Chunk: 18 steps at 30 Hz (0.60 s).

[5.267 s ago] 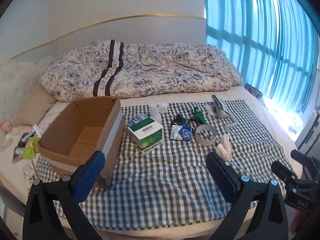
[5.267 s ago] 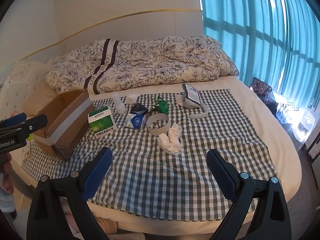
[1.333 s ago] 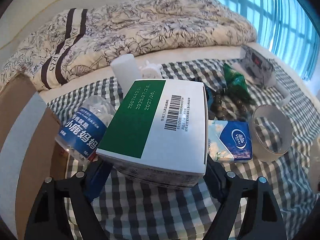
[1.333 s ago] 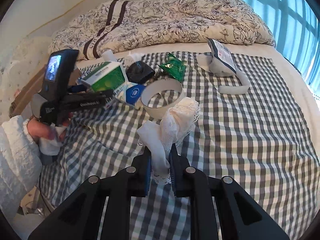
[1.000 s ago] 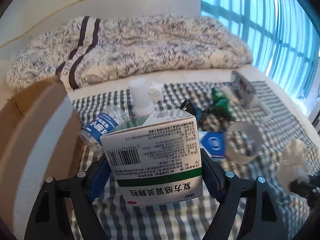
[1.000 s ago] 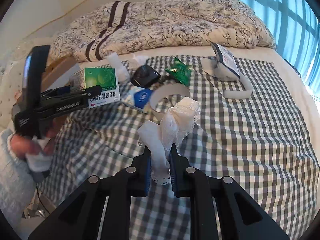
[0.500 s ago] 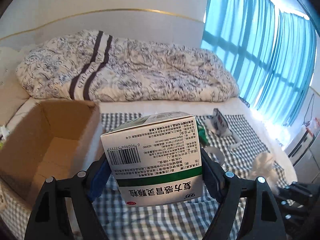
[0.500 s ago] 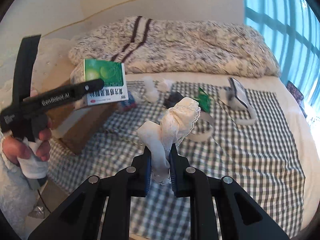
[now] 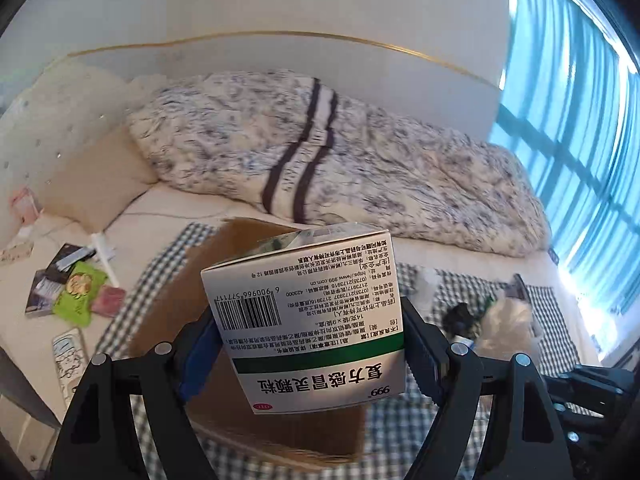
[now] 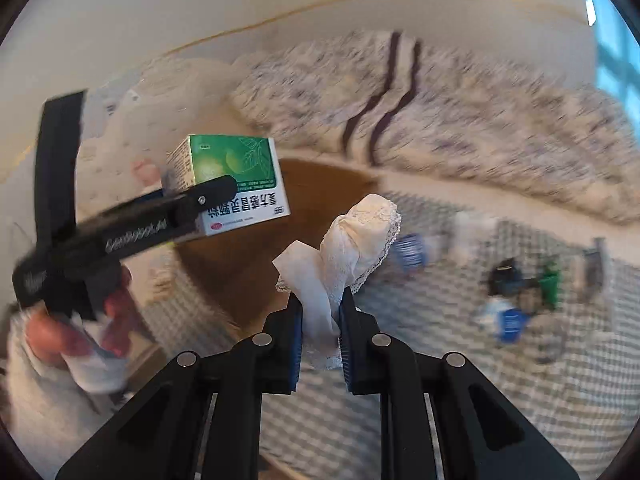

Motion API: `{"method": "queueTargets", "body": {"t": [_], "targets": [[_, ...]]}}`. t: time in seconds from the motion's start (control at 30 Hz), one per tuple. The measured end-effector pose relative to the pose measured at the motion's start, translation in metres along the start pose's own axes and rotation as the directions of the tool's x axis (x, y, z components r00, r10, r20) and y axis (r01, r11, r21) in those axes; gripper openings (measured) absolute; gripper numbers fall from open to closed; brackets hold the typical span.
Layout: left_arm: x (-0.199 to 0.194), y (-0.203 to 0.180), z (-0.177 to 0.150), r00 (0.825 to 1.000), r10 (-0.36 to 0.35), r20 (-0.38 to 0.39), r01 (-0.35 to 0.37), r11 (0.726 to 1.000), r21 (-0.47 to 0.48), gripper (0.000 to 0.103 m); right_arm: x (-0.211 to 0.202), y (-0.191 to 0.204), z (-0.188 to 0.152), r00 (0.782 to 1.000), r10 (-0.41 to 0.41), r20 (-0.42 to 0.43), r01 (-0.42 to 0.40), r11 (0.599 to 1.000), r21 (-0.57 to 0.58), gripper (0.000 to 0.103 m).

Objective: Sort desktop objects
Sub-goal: 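Carry the cloth and medicine box into the cardboard box and open both tools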

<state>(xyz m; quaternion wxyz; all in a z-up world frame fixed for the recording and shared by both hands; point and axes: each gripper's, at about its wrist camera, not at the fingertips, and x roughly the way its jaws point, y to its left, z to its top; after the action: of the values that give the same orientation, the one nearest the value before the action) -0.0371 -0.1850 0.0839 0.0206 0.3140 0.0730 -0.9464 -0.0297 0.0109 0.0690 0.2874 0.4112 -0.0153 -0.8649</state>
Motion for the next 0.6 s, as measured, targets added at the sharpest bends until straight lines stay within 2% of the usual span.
{"method": "queueTargets", "body": {"t": [0.07, 0.2, 0.37, 0.4, 0.43, 0.47, 0.5, 0.6], "targets": [[0.003, 0.023, -0.002, 1.000, 0.005, -0.001, -0.005, 1.000, -0.020, 0.083, 0.024, 0.015, 0.008, 0.999, 0.026, -0.030, -0.027, 0.999, -0.018, 0.016], [0.014, 0.051, -0.011, 1.000, 0.027, -0.013, -0.028, 0.999, -0.024, 0.083, 0.060, 0.044, 0.017, 0.999, 0.021, -0.048, -0.025, 0.997, -0.068, 0.016], [0.030, 0.070, -0.022, 1.000, -0.027, -0.016, 0.026, 0.999, -0.021, 0.083, 0.100, 0.055, 0.020, 0.997, 0.019, -0.079, -0.025, 0.997, -0.079, 0.018], [0.034, 0.072, -0.022, 0.999, -0.031, -0.016, 0.031, 0.999, -0.012, 0.085, 0.102, 0.054, 0.020, 0.997, 0.020, -0.070, -0.025, 0.997, -0.072, 0.025], [0.036, 0.073, -0.023, 0.999, -0.031, -0.018, 0.031, 1.000, -0.004, 0.089, 0.108, 0.054, 0.019, 0.998, -0.013, -0.059, 0.009, 0.997, -0.073, 0.052], [0.038, 0.076, -0.023, 0.999, -0.037, -0.016, 0.037, 0.999, -0.014, 0.095, 0.110, 0.056, 0.018, 0.998, -0.047, -0.050, 0.043, 0.996, -0.072, 0.083], [0.038, 0.078, -0.023, 0.999, -0.043, -0.013, 0.043, 0.999, -0.017, 0.103, 0.111, 0.057, 0.017, 0.997, -0.073, -0.035, 0.071, 0.995, -0.069, 0.091], [0.038, 0.080, -0.025, 0.998, -0.054, 0.010, 0.054, 0.999, 0.009, 0.103, 0.114, 0.054, 0.013, 0.998, -0.061, -0.003, 0.061, 0.997, -0.051, 0.092]]}}
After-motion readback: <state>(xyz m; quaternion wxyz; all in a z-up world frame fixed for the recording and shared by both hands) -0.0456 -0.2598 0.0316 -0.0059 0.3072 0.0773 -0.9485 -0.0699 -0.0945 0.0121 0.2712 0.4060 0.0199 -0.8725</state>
